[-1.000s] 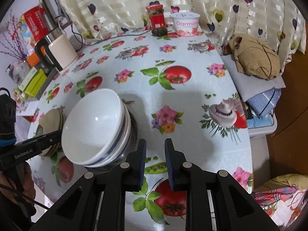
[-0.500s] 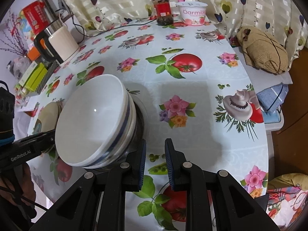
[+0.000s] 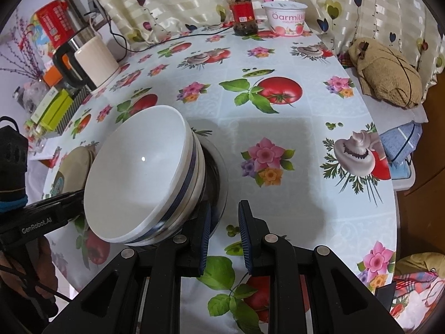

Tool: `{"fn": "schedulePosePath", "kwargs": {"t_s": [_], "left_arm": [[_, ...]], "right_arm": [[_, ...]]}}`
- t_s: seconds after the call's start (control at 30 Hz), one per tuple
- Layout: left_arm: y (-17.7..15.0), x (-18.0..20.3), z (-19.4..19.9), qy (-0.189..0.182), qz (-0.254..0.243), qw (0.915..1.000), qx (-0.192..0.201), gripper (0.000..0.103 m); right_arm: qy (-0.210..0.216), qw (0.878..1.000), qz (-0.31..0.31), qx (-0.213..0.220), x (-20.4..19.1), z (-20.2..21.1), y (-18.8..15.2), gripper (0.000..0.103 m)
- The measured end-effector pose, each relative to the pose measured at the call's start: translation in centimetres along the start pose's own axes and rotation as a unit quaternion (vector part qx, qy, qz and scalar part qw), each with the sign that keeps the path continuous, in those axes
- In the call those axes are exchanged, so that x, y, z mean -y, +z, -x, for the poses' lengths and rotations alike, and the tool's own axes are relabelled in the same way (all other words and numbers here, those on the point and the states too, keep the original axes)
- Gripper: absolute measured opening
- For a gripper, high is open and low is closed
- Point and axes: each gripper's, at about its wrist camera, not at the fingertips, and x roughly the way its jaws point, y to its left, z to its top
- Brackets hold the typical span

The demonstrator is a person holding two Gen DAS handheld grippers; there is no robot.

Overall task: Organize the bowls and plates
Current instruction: 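Carry the bowl stack with the left gripper toward the beige plates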

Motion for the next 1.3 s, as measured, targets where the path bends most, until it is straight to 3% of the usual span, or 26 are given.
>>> {"fn": "schedulePosePath", "kwargs": {"t_s": [0.27, 0.37, 1.3], "left_arm": [[0.0, -0.1, -0.1, 0.0, 0.0, 1.0, 0.0, 0.018], [0.0, -0.1, -0.1, -0.001, 0.001, 1.0, 0.0, 0.018], [0.1, -1.5, -0.7, -0.061, 0.043, 0.9971, -0.016, 0.016]], "right_arm": [[0.011, 1.0, -0.004, -0.003, 0.0, -0.4, 0.0, 0.02], [0.019, 1.0, -0.006, -0.004, 0.0, -0.5, 0.0, 0.014], [0.018, 1.0, -0.004, -0.001, -0.1, -0.7, -0.1, 0.013]]}}
